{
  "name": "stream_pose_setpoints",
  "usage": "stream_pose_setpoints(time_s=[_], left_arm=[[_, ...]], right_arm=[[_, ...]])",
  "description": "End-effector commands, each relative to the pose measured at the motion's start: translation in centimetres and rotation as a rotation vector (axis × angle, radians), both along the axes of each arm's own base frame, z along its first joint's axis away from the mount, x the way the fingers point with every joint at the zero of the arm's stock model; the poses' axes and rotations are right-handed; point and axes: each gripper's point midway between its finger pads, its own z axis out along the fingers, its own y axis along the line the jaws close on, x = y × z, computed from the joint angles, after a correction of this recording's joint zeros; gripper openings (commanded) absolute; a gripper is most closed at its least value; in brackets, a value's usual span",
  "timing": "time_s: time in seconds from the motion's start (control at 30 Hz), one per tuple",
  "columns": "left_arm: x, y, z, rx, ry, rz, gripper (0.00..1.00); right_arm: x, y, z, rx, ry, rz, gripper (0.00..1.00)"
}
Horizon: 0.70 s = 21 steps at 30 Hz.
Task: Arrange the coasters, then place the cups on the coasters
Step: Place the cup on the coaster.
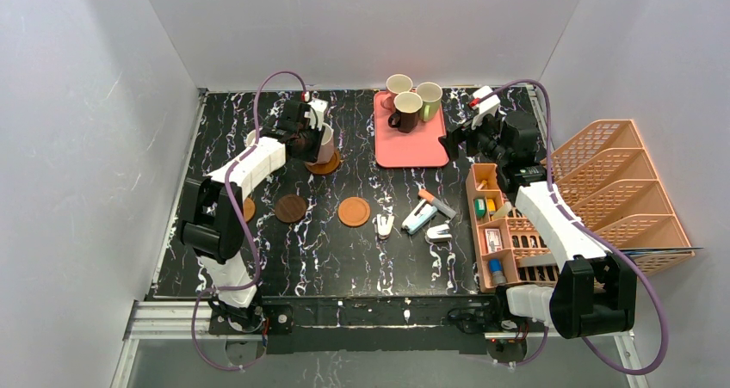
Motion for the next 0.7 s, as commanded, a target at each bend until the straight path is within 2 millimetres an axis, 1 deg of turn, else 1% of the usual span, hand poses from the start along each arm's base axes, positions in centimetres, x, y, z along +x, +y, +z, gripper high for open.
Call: stream_pose_setpoints(time_s=[0.0,0.17,0.3,0.43,0.57,0.67], left_arm=[[-0.3,0.1,1.9,-0.02,-0.028,-0.005,0.29],[-0.5,0.2,2.1,-0.017,-0.03,-0.005,0.29],[-0.6,0.3,2.7,-0.019,-0.043,-0.006,0.28],[-0.7,0.4,3.1,-0.019,-0.048,-0.008,0.25],[-0.9,0.4,3.2,-0.018,-0.05,-0.009,0.19],[-0.9,0.4,3.4,-0.021,-0.053,-0.01,0.18]], right_arm=[[-0.3,0.0,1.4,0.02,-0.043,0.001,0.98],[-0.3,-0.1,1.4,0.021,-0.044,0.002,0.98],[-0.3,0.0,1.5,0.023,-0.043,0.003,0.98],[-0.3,0.0,1.5,0.023,-0.043,0.003,0.98],[-0.3,-0.1,1.5,0.023,-0.043,0.002,0.98],[-0.3,-0.1,1.4,0.023,-0.042,0.003,0.98]])
